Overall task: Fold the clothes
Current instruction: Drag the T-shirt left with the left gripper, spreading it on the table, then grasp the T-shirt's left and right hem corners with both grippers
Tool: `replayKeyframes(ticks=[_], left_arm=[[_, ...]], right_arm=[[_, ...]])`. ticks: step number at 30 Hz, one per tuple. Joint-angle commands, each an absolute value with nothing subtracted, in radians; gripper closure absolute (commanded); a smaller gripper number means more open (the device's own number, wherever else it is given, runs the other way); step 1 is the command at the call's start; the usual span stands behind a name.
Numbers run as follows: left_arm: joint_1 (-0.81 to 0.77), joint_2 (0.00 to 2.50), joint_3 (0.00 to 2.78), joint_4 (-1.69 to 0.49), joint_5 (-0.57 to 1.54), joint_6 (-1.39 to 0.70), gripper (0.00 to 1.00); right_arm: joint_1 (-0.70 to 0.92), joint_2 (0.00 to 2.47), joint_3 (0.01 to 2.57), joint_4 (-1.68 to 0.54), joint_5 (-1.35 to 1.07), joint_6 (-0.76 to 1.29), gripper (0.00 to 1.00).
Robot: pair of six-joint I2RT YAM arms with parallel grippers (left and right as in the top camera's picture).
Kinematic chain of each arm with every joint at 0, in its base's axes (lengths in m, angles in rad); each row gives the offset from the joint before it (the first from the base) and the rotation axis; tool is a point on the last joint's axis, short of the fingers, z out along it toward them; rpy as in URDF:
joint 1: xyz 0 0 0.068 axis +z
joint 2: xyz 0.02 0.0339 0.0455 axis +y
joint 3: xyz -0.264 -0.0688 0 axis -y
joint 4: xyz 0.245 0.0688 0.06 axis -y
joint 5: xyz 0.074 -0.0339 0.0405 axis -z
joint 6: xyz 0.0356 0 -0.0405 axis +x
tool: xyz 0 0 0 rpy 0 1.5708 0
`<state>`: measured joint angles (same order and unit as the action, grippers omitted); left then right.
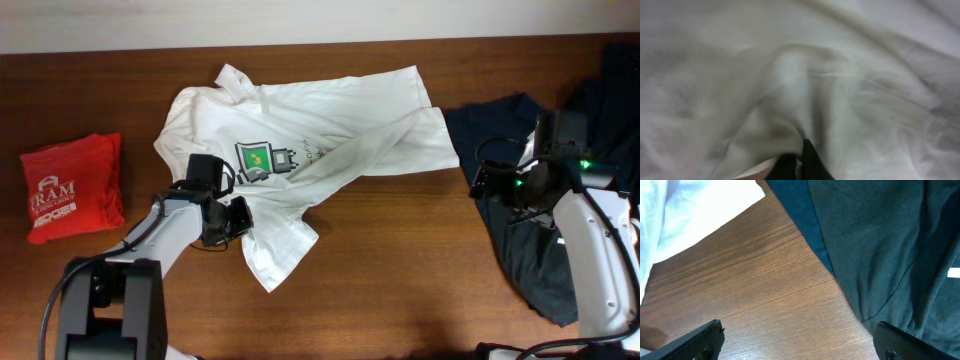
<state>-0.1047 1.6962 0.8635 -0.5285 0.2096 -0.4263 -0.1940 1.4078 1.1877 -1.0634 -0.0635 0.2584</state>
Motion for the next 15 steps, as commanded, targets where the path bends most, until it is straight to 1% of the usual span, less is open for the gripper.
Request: replayKeyframes(ticks=[1,4,5,8,10,13,15], left_arm=[[-0.109,1.727,0.839,-0.535,0.214,-0.423,1.00],[-0.104,1.705,0.852,-0.584,0.213,-0.373,1.00],[-0.080,1.672,0.876,-0.659,0.213,-0.318,1.00],[0.051,1.559,0.964,-0.880,0.213,-0.227,1.00],[0.179,1.471,1.035,-0.999,0.226,-0.184,1.00],[0.331,1.387,1.058,-1.016,0.303,-0.184,1.00],[0.374,1.380,1.057,-1.015,0.337,-0.184,1.00]], right_arm=[[-0.199,1.412,1.195,-1.063,-0.047,0.263,0.01],[-0.199,1.412,1.195,-1.063,-0.048,0.263,0.01],[-0.197,1.412,1.195,-1.063,-0.049,0.263,0.01],[-0.197,1.420,1.195,-1.045,-0.138,0.212,0.01],[-0.197,1.439,1.195,-1.008,-0.233,0.188,0.01],[-0.183,1.496,1.194,-0.939,-0.349,0.187,0.01],[-0.136,1.550,1.194,-0.887,-0.383,0.188,0.01]])
